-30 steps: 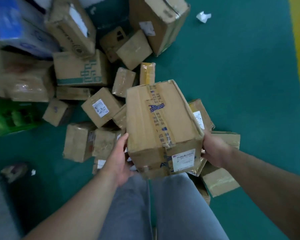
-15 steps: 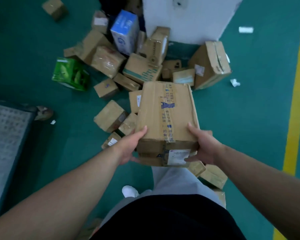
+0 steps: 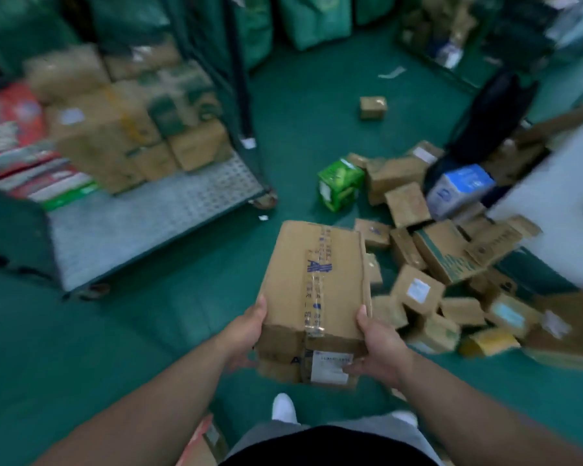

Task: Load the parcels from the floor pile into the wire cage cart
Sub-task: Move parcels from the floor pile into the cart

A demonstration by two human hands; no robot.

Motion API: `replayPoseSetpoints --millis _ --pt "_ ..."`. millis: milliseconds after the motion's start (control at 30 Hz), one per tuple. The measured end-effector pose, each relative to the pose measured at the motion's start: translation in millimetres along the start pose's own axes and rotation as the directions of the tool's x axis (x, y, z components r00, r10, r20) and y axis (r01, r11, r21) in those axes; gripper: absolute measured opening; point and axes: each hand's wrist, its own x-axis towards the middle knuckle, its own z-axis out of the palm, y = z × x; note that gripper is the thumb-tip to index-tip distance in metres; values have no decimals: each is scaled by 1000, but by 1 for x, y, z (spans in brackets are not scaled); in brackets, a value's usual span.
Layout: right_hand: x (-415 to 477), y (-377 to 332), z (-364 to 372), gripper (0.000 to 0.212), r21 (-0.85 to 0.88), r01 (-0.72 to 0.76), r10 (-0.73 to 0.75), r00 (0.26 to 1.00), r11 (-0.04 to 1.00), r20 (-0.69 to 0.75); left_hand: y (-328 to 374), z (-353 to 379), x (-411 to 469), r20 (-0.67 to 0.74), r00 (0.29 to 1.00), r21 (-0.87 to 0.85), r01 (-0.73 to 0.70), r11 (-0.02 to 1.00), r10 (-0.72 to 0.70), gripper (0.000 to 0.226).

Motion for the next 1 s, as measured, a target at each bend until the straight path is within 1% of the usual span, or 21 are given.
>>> replayPoseSetpoints --millis 67,167,267,367,433,533,600,833,1000 --pt "6 8 58 45 -111 -7 16 997 994 75 -14 -51 -15 -118 992 -94 -44 995 33 67" --pt "14 12 121 38 -268 16 13 994 963 107 -32 -101 -27 -250 968 -235 -81 969 20 60" --pt "28 13 165 44 -383 0 72 982 924 176 -46 -128 -32 -343 939 -403 -116 908 -32 61" --pt "45 5 191 48 -470 10 92 977 883 192 -47 -140 -26 -414 906 -521 -161 838 -84 57" --pt "55 -6 206 49 -497 22 104 969 868 225 -39 -145 -20 -444 892 -538 -186 822 -89 55" --pt "73 -33 226 53 -533 18 134 960 846 245 -19 -156 -6 -480 872 -525 -197 828 -98 56" --pt "84 -55 243 50 -556 7 162 953 831 255 1 -164 2 -507 855 -523 -203 828 -111 57" --pt "112 -126 304 45 -603 93 152 927 792 343 70 -195 26 -569 814 -547 -272 791 -113 54" --pt "130 -151 352 46 -644 121 183 905 755 384 98 -226 33 -600 790 -563 -304 769 -127 55"
